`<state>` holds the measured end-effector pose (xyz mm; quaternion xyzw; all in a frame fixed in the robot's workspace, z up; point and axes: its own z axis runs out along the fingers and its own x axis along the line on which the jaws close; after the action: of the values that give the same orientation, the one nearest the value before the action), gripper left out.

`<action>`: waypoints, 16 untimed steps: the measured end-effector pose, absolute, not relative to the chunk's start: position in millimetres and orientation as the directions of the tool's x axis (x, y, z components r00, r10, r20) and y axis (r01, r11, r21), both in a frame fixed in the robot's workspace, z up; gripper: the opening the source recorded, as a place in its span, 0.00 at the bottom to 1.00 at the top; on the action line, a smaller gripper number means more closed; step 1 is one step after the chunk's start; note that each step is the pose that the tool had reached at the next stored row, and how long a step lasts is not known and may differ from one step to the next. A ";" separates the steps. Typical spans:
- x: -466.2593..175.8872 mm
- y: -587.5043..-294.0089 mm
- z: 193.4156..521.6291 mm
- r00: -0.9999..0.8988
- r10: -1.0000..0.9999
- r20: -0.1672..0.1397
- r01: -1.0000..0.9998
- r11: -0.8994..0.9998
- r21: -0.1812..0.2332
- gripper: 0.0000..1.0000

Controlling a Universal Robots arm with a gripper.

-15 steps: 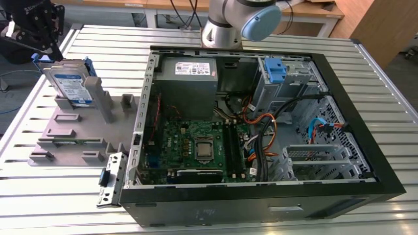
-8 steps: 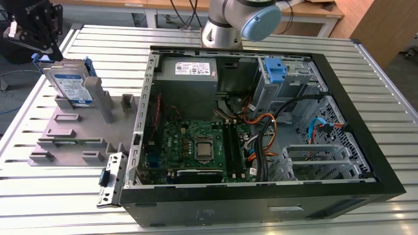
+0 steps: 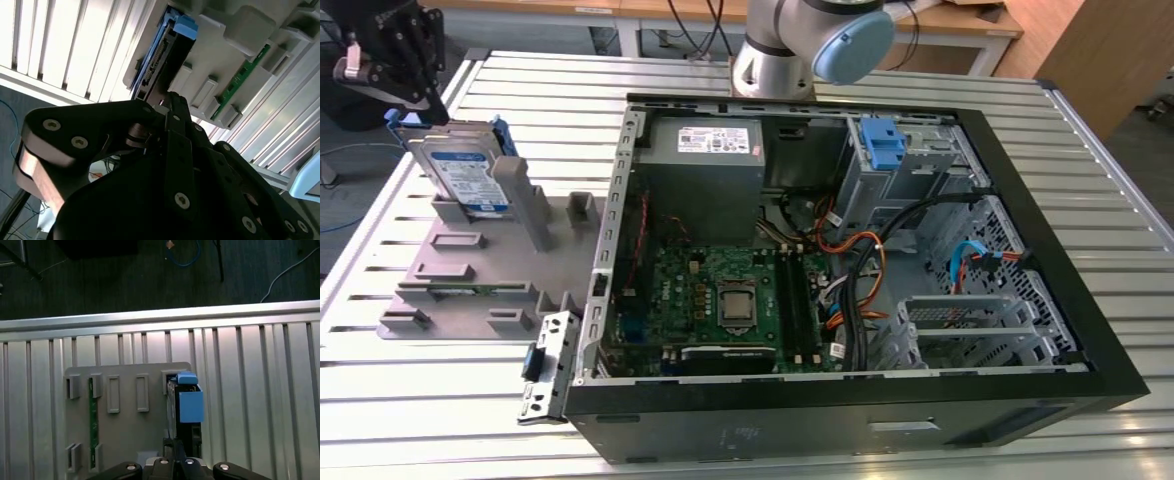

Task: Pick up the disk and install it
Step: 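Pick up the disk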

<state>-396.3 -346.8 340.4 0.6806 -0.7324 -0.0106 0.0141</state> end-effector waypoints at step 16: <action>-401.8 -346.8 339.3 -0.020 -0.998 -0.057 -1.000 0.020 -0.011 0.11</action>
<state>-401.8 -346.8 339.3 0.6997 -0.7139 -0.0159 -0.0244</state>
